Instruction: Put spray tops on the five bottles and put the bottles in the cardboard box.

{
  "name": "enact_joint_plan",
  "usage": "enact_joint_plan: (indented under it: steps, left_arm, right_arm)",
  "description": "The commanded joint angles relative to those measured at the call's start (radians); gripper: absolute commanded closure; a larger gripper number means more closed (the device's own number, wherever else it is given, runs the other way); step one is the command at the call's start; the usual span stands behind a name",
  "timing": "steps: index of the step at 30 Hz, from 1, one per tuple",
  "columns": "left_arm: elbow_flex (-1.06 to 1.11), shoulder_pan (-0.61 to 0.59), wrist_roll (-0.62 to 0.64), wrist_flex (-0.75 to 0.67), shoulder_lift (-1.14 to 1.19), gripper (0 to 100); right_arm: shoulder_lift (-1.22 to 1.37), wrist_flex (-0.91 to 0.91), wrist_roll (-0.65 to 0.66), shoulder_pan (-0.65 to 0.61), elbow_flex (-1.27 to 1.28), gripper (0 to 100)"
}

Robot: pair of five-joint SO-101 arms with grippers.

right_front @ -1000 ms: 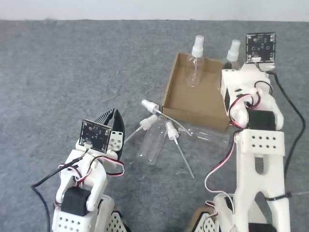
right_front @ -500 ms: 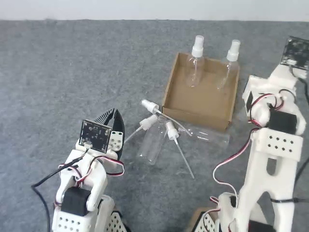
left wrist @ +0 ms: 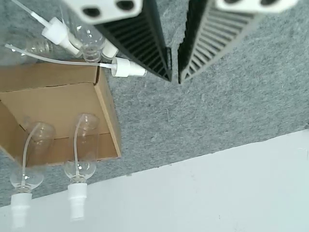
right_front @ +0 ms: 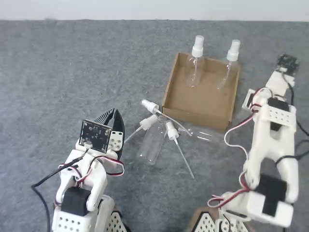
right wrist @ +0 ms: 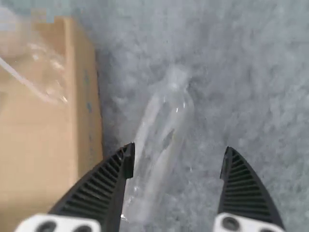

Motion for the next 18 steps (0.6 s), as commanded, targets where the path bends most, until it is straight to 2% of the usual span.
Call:
enact_joint_plan:
  steps: [1,18]
  left_arm:
    - [-0.005,-0.006,0.011,-0.028,-0.017,99]
    - [-0.005,-0.006,0.011,-0.028,-0.017,99]
  right_arm:
    - [0.015,-0.047,-0.012,0.008,-0.064,76.4]
    - [0.179,-0.079,-0.012,0.024,-0.055,76.8]
